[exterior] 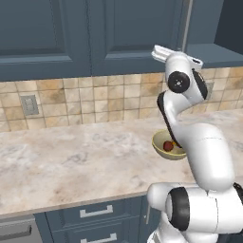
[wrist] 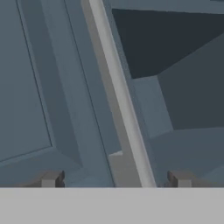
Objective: Open the cabinet. Pick the orange and apple from the cabinet and place them into the bowl. Then close the cabinet.
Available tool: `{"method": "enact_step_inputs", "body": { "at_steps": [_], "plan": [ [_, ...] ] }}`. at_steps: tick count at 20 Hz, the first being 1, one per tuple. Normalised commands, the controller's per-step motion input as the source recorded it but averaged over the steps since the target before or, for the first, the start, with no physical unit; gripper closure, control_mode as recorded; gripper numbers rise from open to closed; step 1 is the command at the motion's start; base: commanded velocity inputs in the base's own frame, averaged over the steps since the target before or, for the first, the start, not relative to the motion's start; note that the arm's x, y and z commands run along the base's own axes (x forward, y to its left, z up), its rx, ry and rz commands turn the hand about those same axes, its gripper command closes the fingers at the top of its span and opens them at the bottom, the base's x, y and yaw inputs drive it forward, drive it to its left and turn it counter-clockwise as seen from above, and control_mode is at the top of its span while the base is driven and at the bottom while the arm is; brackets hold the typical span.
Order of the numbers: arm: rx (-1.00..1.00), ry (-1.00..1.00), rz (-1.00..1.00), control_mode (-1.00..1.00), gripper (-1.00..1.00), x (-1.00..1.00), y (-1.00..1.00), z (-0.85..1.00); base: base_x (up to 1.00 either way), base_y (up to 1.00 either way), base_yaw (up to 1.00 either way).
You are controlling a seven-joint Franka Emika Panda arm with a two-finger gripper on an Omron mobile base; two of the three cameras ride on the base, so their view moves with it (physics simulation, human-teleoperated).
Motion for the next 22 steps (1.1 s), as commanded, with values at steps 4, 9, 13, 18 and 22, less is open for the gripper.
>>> {"method": "enact_step_inputs", "body": {
  "at_steps": [4, 9, 13, 18, 22],
  "plan": [
    [0.01, 0.19, 0.08, -1.0, -1.0, -1.0, 0.0, 0.35, 0.0, 0.0, 0.0],
    [0.0, 0.33, 0.15, -1.0, -1.0, -1.0, 0.0, 0.48, 0.0, 0.0, 0.0],
    [0.0, 0.31, 0.2, -1.0, -1.0, -1.0, -0.04, 0.34, 0.0, 0.0, 0.0],
    [-0.01, 0.01, 0.12, -1.0, -1.0, -1.0, 0.0, -0.26, 0.0, 0.0, 0.0],
    [-0.04, -0.09, 0.03, -1.0, -1.0, -0.46, 0.01, -0.19, 0.0, 0.0, 0.0]
  ]
}}
